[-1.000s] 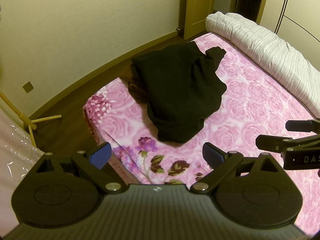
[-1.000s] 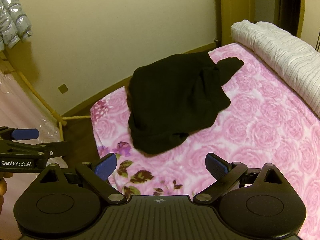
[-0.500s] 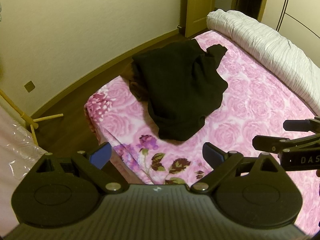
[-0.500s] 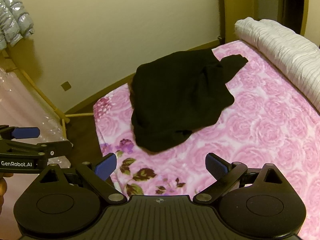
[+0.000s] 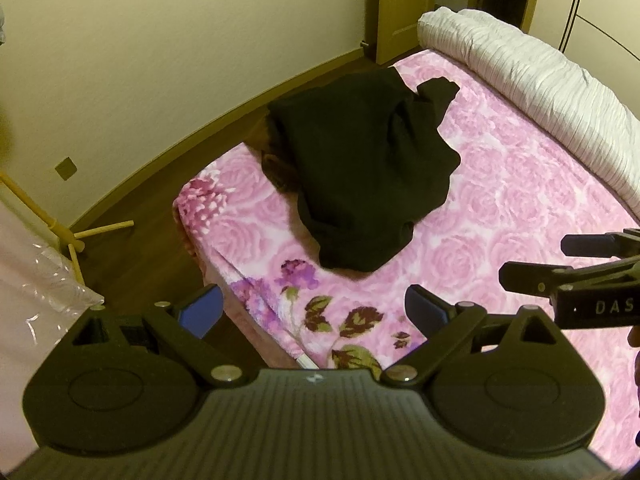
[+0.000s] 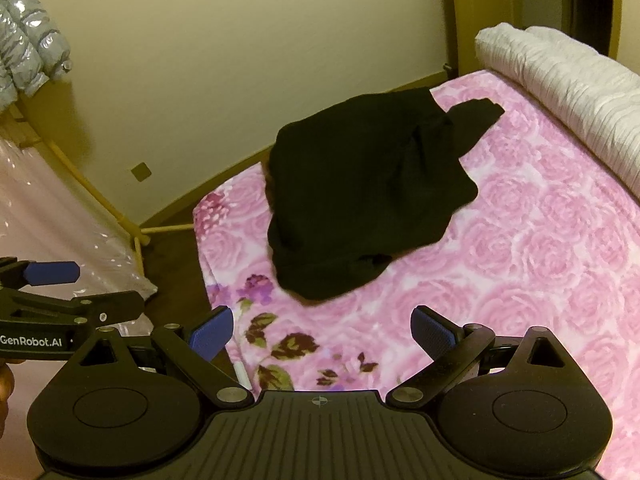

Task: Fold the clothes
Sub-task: 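Approach the crumpled black hoodie on the bed with both grippers open, then grasp the hoodie edge with the left gripper while the right gripper grasps another edge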

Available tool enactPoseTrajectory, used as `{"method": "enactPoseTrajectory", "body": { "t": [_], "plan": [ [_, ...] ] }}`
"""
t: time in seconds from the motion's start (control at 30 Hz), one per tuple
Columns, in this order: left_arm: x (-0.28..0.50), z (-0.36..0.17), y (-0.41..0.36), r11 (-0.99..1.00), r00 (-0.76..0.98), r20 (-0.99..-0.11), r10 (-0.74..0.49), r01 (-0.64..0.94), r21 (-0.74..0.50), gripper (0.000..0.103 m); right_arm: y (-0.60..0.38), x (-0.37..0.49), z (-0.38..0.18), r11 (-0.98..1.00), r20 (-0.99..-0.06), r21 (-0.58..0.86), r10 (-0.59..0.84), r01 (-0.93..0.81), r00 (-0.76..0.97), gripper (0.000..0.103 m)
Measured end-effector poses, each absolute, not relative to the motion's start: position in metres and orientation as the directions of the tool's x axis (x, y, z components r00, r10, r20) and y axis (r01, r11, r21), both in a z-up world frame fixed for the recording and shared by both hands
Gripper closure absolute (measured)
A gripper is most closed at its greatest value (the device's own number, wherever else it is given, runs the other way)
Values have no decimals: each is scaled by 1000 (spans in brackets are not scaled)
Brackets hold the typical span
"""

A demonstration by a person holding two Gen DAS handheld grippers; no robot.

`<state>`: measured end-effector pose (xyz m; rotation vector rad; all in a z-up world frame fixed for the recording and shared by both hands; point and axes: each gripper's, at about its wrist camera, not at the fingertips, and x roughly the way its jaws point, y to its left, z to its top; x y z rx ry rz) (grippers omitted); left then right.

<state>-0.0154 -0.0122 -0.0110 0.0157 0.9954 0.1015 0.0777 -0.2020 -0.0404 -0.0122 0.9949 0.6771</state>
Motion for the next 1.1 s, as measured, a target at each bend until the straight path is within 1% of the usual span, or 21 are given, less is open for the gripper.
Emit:
{"method": "enactPoseTrajectory", "body": {
  "t": [0.07, 0.17, 0.23, 0.37, 0.5, 0.57, 0.63, 0.77, 0.87, 0.93, 0.97, 1.0, 1.07, 1.1],
  "plan": [
    [-14, -10, -11, 996, 544, -835, 82, -70, 52, 7, -204, 79, -43, 797, -775, 297, 523, -526, 355, 5],
    [3, -16, -1, 995, 546, -833, 90, -20, 94, 7, -204, 82, -47, 795, -773, 299, 527, -528, 355, 5],
    [15, -20, 7, 992, 547, -832, 97, 16, 126, 7, -200, 85, -50, 791, -768, 274, 523, -547, 370, 5],
    [44, -32, 23, 977, 552, -828, 104, 98, 188, 7, -180, 95, -57, 790, -761, 175, 487, -588, 429, 5],
    [98, -61, 47, 936, 560, -829, -6, 294, 192, 7, -150, 115, -76, 790, -776, 74, 430, -609, 462, 5],
    [124, -79, 51, 861, 577, -815, -51, 439, 257, 7, -132, 126, -88, 821, -793, 38, 371, -569, 483, 5],
    [149, -98, 54, 753, 591, -801, -97, 569, 329, 7, -113, 139, -102, 817, -813, 16, 347, -577, 468, 5],
    [188, -145, 55, 450, 612, -769, -187, 749, 486, 8, -71, 163, -133, 791, -852, -12, 312, -612, 420, 5],
    [206, -184, 55, 212, 614, -746, -258, 789, 577, 8, -43, 182, -162, 798, -866, 16, 312, -602, 391, 5],
    [217, -207, 58, 104, 597, -748, -289, 797, 595, 15, -26, 194, -182, 796, -870, 21, 312, -604, 381, 5],
    [223, -217, 60, 55, 587, -751, -303, 798, 601, 17, -17, 198, -192, 789, -872, 4, 304, -615, 384, 5],
    [227, -225, 62, 24, 575, -754, -317, 800, 600, 19, -8, 202, -203, 781, -874, -12, 295, -625, 386, 5],
    [235, -235, 64, -14, 557, -755, -346, 801, 598, 19, 9, 211, -224, 763, -876, -46, 279, -644, 393, 5],
    [238, -236, 64, -23, 554, -749, -364, 798, 602, 21, 17, 214, -234, 754, -880, -72, 261, -653, 397, 6]
  ]
}}
